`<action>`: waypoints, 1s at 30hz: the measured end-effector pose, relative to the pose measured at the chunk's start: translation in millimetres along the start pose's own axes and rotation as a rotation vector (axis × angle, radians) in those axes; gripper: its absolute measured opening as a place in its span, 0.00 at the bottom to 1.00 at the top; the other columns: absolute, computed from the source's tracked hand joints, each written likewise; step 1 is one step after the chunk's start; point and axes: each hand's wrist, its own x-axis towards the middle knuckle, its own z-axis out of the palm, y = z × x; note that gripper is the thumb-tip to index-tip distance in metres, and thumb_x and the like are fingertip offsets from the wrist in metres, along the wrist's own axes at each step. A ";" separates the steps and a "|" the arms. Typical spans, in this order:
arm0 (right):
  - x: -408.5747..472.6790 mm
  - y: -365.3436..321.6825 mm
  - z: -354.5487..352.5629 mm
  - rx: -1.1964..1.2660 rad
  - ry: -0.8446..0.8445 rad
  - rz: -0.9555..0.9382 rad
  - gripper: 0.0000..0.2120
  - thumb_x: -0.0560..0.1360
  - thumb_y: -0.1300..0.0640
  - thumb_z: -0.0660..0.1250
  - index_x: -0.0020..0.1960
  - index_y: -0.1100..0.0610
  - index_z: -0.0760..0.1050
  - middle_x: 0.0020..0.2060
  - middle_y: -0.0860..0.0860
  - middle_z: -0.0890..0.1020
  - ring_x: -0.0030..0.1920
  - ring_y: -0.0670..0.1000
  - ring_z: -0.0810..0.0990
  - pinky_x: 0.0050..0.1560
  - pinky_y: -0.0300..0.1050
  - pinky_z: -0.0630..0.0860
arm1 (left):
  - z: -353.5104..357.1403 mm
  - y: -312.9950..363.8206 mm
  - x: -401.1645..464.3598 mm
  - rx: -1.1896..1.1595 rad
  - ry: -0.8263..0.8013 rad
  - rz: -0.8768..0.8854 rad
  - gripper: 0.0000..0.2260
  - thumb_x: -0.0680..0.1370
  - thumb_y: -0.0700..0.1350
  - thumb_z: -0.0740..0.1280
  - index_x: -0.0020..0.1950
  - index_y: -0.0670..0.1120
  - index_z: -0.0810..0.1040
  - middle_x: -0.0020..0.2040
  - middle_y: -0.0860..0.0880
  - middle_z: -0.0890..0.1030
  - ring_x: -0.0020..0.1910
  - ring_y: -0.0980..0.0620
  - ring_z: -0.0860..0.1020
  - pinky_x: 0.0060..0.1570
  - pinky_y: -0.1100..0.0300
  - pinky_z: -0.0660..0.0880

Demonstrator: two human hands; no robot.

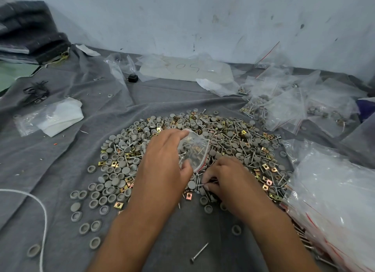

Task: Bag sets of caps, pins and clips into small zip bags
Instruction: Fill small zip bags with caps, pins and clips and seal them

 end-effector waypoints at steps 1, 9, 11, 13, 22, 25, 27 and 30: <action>-0.7 -0.2 0.2 -0.023 0.006 -0.010 0.03 0.78 0.46 0.70 0.51 0.42 0.81 0.51 0.41 0.73 0.63 0.45 0.67 0.56 0.40 0.68 | -0.1 -0.4 -0.4 0.001 0.001 0.000 0.26 0.74 0.42 0.72 0.71 0.50 0.72 0.61 0.57 0.72 0.54 0.58 0.70 0.60 0.65 0.67; -2.6 11.9 -15.8 0.381 0.318 0.039 0.05 0.80 0.50 0.68 0.53 0.43 0.82 0.46 0.37 0.81 0.46 0.37 0.78 0.47 0.37 0.76 | 0.5 -2.0 -0.3 0.009 0.007 0.008 0.26 0.74 0.43 0.72 0.70 0.50 0.72 0.61 0.57 0.72 0.53 0.59 0.69 0.59 0.65 0.66; -3.4 7.1 -21.8 0.444 0.590 -0.051 0.06 0.81 0.52 0.67 0.54 0.46 0.81 0.47 0.38 0.81 0.48 0.37 0.78 0.48 0.30 0.71 | 1.0 -2.0 -0.5 0.008 0.010 0.013 0.25 0.73 0.43 0.73 0.70 0.50 0.72 0.61 0.57 0.73 0.54 0.58 0.70 0.59 0.65 0.66; -1.4 -2.4 -25.6 0.437 0.812 -0.155 0.06 0.81 0.55 0.67 0.55 0.52 0.82 0.47 0.43 0.80 0.48 0.36 0.76 0.49 0.27 0.68 | 1.4 -1.9 0.0 0.004 0.011 0.007 0.25 0.73 0.43 0.73 0.70 0.50 0.72 0.61 0.57 0.73 0.54 0.58 0.70 0.59 0.64 0.67; 2.0 -3.2 -21.1 0.429 0.730 -0.102 0.04 0.80 0.53 0.69 0.54 0.50 0.81 0.47 0.42 0.81 0.46 0.37 0.78 0.46 0.27 0.71 | 1.0 -2.8 -0.1 -0.003 0.018 0.002 0.26 0.72 0.41 0.73 0.70 0.50 0.73 0.61 0.56 0.73 0.53 0.57 0.71 0.59 0.63 0.69; 2.3 14.0 -19.3 0.343 0.432 0.111 0.02 0.78 0.49 0.71 0.50 0.44 0.79 0.43 0.37 0.79 0.41 0.37 0.77 0.42 0.32 0.74 | 0.8 -2.2 0.2 0.003 0.007 0.003 0.26 0.73 0.42 0.73 0.71 0.50 0.72 0.62 0.56 0.73 0.54 0.58 0.70 0.60 0.64 0.67; 3.0 18.5 -11.5 0.240 0.232 0.212 0.05 0.76 0.48 0.73 0.51 0.42 0.78 0.43 0.37 0.79 0.42 0.37 0.77 0.40 0.36 0.74 | 1.3 -1.5 0.4 0.005 0.001 0.007 0.26 0.73 0.42 0.73 0.71 0.50 0.72 0.61 0.57 0.73 0.53 0.59 0.69 0.60 0.64 0.67; 6.4 14.1 -3.7 0.020 0.151 0.261 0.13 0.75 0.43 0.73 0.58 0.40 0.75 0.51 0.40 0.77 0.53 0.44 0.74 0.46 0.42 0.73 | 0.9 -1.0 -0.1 -0.008 0.006 0.001 0.26 0.73 0.43 0.72 0.71 0.50 0.72 0.61 0.57 0.72 0.53 0.59 0.68 0.60 0.63 0.68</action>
